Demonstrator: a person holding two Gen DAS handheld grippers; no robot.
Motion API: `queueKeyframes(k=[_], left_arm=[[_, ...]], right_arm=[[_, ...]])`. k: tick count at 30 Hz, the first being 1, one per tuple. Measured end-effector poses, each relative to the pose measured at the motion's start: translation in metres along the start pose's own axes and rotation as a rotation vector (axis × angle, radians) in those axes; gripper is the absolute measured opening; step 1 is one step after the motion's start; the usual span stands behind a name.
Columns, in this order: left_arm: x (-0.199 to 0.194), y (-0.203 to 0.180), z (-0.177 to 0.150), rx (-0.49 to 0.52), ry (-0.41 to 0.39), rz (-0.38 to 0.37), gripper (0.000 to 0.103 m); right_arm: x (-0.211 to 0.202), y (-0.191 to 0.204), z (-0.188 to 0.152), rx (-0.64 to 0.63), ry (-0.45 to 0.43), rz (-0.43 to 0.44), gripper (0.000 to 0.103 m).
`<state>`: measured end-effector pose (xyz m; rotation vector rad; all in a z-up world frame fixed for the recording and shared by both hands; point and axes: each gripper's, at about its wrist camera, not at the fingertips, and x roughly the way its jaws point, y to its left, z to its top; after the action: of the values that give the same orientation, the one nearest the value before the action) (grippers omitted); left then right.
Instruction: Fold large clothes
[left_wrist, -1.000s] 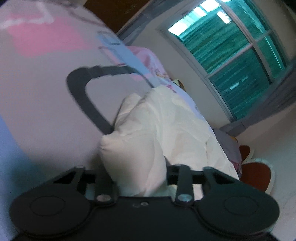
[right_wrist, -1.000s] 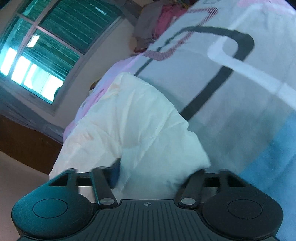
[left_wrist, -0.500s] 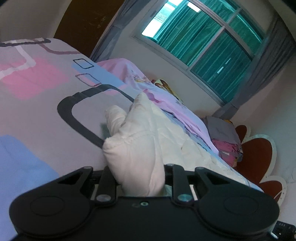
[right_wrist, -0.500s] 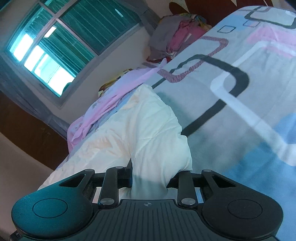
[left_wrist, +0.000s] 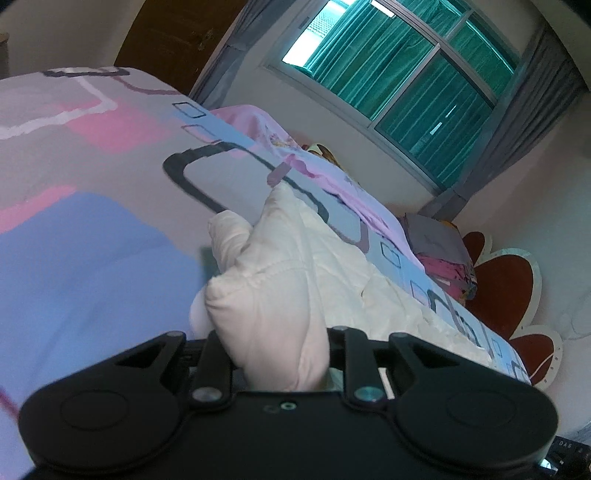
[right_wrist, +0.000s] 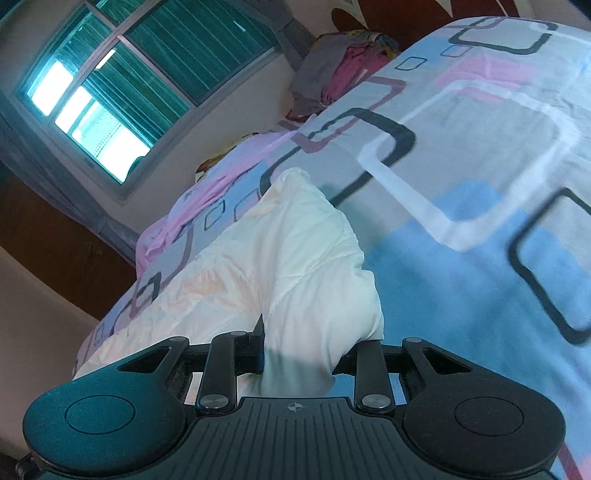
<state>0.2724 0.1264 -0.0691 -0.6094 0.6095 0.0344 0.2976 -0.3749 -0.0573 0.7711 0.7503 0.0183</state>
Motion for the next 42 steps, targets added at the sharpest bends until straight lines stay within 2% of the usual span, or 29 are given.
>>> queueKeyframes(k=[19, 26, 29, 30, 31, 33, 34, 35, 37, 39, 41, 42], left_arm=[[-0.073, 0.024, -0.059, -0.009, 0.007, -0.005, 0.021], [-0.076, 0.037, -0.078, -0.007, 0.023, 0.018, 0.022], [-0.071, 0.043, -0.081, -0.021, 0.039, 0.029, 0.031], [-0.070, 0.045, -0.081, -0.033, 0.037, 0.042, 0.040], [-0.071, 0.047, -0.082, -0.044, 0.030, 0.068, 0.057], [-0.080, 0.052, -0.083, -0.063, -0.014, 0.160, 0.081], [-0.087, 0.057, -0.082, -0.071, -0.043, 0.184, 0.083], [-0.093, 0.063, -0.080, -0.083, -0.062, 0.192, 0.083], [-0.107, 0.076, -0.075, -0.106, -0.095, 0.214, 0.081], [-0.121, 0.079, -0.069, -0.086, -0.142, 0.243, 0.069], [-0.131, 0.071, -0.060, -0.038, -0.191, 0.245, 0.068], [-0.133, 0.062, -0.055, -0.008, -0.215, 0.219, 0.066]], right_arm=[[-0.080, -0.030, -0.064, -0.040, -0.002, -0.025, 0.027], [-0.080, -0.050, -0.088, -0.023, 0.020, -0.054, 0.027], [-0.074, -0.055, -0.092, -0.033, 0.030, -0.071, 0.029], [-0.073, -0.057, -0.093, -0.027, 0.035, -0.074, 0.032], [-0.074, -0.060, -0.093, -0.017, 0.037, -0.071, 0.038], [-0.081, -0.070, -0.091, 0.014, 0.014, -0.093, 0.057], [-0.089, -0.075, -0.091, 0.023, -0.019, -0.120, 0.070], [-0.097, -0.081, -0.091, 0.026, -0.052, -0.139, 0.073], [-0.112, -0.094, -0.088, 0.055, -0.104, -0.160, 0.073], [-0.129, -0.100, -0.082, 0.066, -0.179, -0.186, 0.071], [-0.139, -0.098, -0.073, 0.054, -0.233, -0.188, 0.047], [-0.141, -0.092, -0.067, 0.038, -0.251, -0.177, 0.044]])
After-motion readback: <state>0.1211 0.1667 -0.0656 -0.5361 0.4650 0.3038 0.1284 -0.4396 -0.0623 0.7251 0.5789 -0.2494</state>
